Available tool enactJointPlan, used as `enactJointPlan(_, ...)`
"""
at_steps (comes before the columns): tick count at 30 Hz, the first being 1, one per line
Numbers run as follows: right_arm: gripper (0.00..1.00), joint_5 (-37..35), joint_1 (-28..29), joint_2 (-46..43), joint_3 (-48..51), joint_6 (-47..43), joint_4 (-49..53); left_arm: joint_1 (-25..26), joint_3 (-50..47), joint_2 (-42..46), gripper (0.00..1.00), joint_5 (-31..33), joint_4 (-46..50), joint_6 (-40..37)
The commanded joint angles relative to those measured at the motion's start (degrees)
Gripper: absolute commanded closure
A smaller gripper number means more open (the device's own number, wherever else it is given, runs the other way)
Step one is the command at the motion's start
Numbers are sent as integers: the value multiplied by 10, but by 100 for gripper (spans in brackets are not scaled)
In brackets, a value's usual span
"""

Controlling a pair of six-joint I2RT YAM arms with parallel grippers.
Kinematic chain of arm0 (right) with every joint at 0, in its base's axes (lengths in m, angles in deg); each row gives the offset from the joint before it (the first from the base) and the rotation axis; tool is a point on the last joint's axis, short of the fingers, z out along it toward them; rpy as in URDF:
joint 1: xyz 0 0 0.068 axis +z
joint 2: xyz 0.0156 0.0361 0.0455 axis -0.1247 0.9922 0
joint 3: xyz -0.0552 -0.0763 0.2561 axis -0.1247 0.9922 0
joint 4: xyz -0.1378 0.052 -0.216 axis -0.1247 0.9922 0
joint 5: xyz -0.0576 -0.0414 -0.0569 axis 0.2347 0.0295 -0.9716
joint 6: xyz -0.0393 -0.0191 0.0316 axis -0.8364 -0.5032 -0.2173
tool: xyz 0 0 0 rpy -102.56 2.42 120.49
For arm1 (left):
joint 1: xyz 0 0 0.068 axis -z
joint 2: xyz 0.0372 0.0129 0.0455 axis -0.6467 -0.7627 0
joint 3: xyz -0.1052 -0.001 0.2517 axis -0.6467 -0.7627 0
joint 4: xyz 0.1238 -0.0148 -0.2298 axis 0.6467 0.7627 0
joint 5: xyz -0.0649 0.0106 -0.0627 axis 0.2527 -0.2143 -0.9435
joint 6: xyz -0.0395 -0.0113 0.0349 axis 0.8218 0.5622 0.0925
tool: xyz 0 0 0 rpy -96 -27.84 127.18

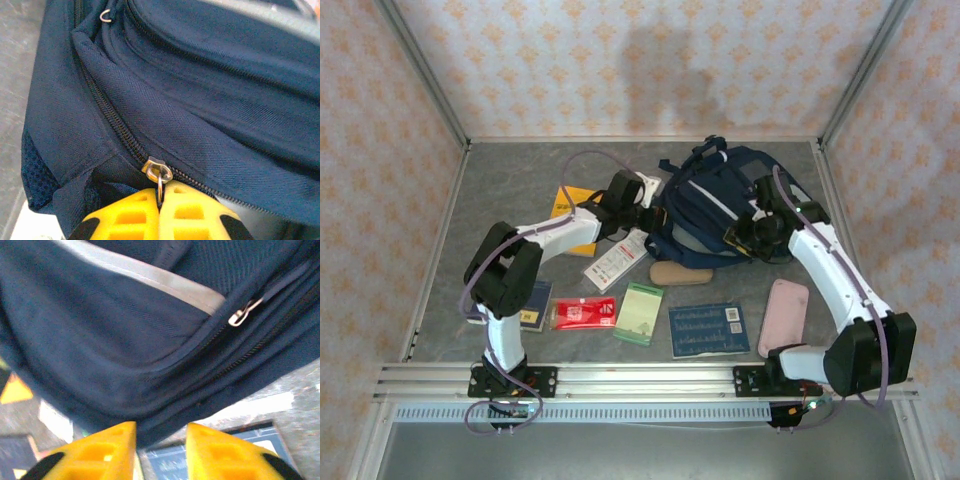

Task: Pack the student bag

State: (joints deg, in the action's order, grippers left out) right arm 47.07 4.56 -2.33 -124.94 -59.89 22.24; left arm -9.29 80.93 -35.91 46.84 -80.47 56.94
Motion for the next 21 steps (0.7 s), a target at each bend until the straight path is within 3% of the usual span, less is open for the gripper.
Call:
enactJointPlan(1,62,-31,27,4,-64,-107,54,-16,-13,13,100,-30,-63,24)
enactJointPlan(3,61,-58,48,14,-88,-144,61,-15,-14,18,100,-42,-63,29)
enactJointPlan(5,53,-79,65,11,-87,-181,37,-14,-16,23,100,-48,-61,29)
enactJointPlan(10,44,-94,116,-27,-9,-317,-143,-10,-19,31,100,-63,-56,26)
enactJointPlan(16,43,-41,142,65,-31,-444,-190,-5,-21,43,100,-64,-46,16)
enactJointPlan(21,45,-29,147,146,-58,-470,-221,-5,-22,48,100,-64,-45,17)
